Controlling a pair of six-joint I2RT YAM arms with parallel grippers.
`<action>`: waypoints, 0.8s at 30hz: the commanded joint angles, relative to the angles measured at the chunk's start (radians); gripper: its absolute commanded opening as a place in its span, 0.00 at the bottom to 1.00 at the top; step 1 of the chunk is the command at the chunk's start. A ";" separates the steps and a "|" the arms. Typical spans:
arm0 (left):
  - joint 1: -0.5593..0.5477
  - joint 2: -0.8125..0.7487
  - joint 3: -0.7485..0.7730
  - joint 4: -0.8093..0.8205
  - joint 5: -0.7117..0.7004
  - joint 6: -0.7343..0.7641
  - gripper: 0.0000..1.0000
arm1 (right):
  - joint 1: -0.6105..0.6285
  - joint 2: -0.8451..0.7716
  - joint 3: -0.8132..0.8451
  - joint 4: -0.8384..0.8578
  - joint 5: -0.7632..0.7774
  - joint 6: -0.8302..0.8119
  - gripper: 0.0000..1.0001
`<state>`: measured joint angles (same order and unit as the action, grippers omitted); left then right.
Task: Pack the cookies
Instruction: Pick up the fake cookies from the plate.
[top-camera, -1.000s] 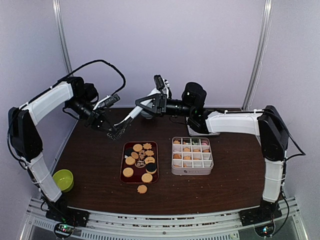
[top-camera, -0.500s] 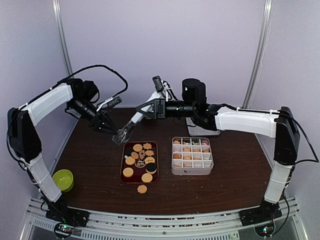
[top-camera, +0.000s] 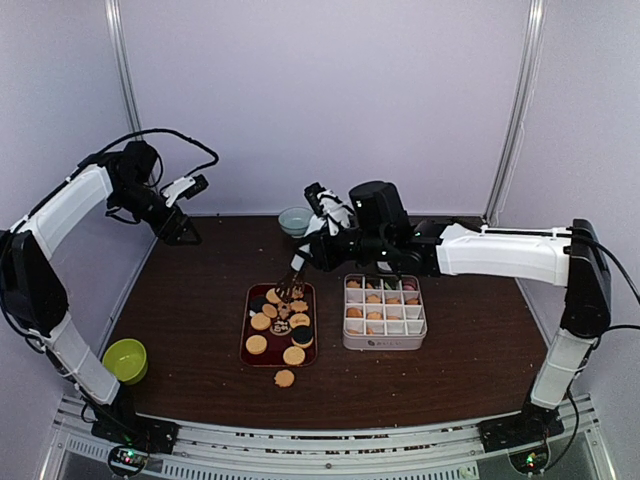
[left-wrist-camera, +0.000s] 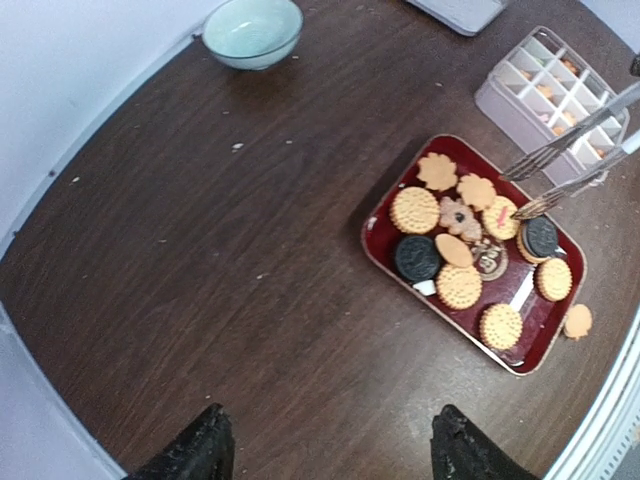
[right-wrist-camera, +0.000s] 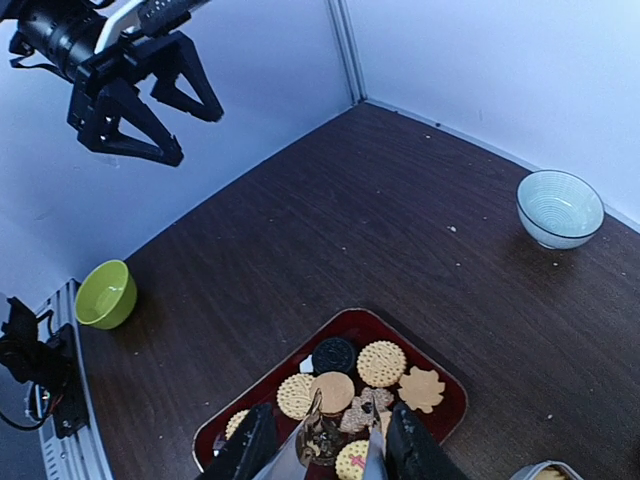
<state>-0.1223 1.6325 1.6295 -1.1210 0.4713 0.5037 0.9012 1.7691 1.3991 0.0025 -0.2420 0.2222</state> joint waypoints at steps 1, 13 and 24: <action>0.045 -0.057 -0.025 0.113 -0.166 -0.061 0.71 | 0.025 0.006 0.001 0.034 0.186 -0.063 0.37; 0.236 -0.123 -0.127 0.271 -0.244 -0.177 0.98 | 0.049 0.071 -0.002 0.059 0.203 -0.076 0.37; 0.247 -0.140 -0.171 0.265 -0.223 -0.142 0.98 | 0.054 0.107 -0.020 0.063 0.216 -0.096 0.37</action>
<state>0.1272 1.5215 1.4792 -0.8890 0.2161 0.3561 0.9489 1.8561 1.3872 0.0269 -0.0483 0.1383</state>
